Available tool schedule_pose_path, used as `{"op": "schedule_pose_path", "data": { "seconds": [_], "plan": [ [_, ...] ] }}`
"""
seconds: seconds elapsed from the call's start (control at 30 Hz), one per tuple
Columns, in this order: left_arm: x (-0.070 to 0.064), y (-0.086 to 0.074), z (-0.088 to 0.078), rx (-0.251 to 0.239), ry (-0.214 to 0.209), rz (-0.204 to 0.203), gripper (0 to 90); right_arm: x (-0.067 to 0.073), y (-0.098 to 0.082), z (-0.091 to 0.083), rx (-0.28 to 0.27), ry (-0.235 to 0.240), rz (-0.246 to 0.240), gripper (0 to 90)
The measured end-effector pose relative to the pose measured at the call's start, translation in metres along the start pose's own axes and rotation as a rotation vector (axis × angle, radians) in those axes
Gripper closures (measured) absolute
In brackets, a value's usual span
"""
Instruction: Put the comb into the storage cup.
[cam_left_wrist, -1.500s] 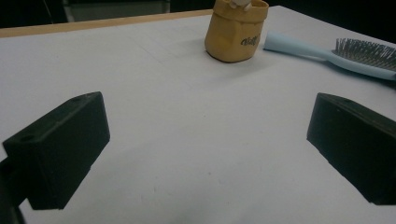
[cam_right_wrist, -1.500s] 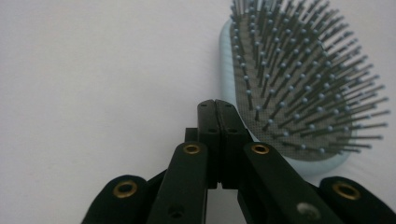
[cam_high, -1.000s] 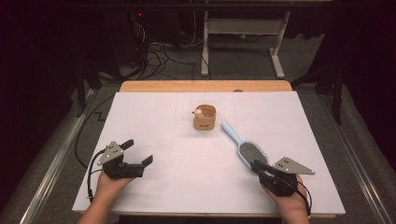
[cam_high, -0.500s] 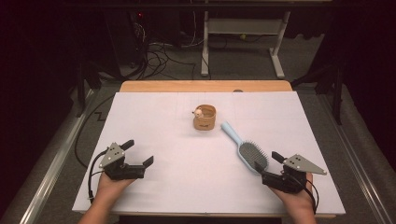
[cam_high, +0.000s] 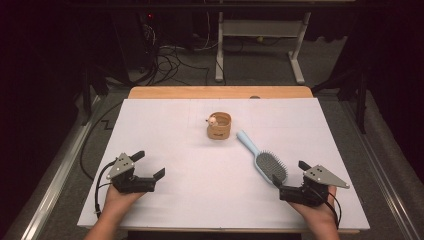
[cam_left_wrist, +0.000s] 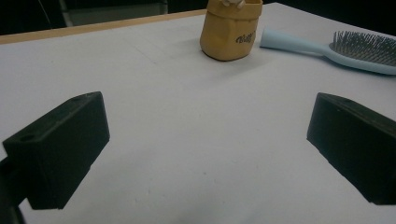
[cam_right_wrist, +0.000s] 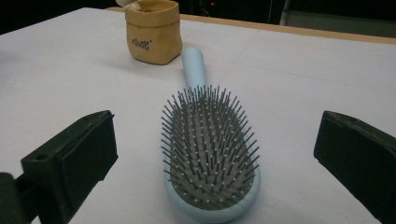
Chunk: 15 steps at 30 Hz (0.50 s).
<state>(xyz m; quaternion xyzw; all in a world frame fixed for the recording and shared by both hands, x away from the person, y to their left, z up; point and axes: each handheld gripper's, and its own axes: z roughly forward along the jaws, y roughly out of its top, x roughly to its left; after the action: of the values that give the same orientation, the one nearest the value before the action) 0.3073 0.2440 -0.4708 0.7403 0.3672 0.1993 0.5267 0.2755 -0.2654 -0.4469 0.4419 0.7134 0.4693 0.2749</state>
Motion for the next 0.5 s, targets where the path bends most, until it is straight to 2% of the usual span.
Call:
{"op": "schedule_pose_path", "data": {
  "seconds": [0.2,0.4,0.5],
  "plan": [
    [0.001,0.0,0.0,-0.002,-0.011,-0.013,0.0,-0.001,-0.001,0.005,0.043,-0.019,-0.008,0.0],
    [0.003,0.001,-0.004,-0.014,-0.007,-0.011,0.0,-0.005,0.001,0.011,0.127,-0.029,0.0,0.0],
    [0.004,0.002,-0.005,-0.013,-0.021,-0.016,0.0,-0.005,0.0,0.012,0.177,-0.039,-0.019,0.0]
  ]
}}
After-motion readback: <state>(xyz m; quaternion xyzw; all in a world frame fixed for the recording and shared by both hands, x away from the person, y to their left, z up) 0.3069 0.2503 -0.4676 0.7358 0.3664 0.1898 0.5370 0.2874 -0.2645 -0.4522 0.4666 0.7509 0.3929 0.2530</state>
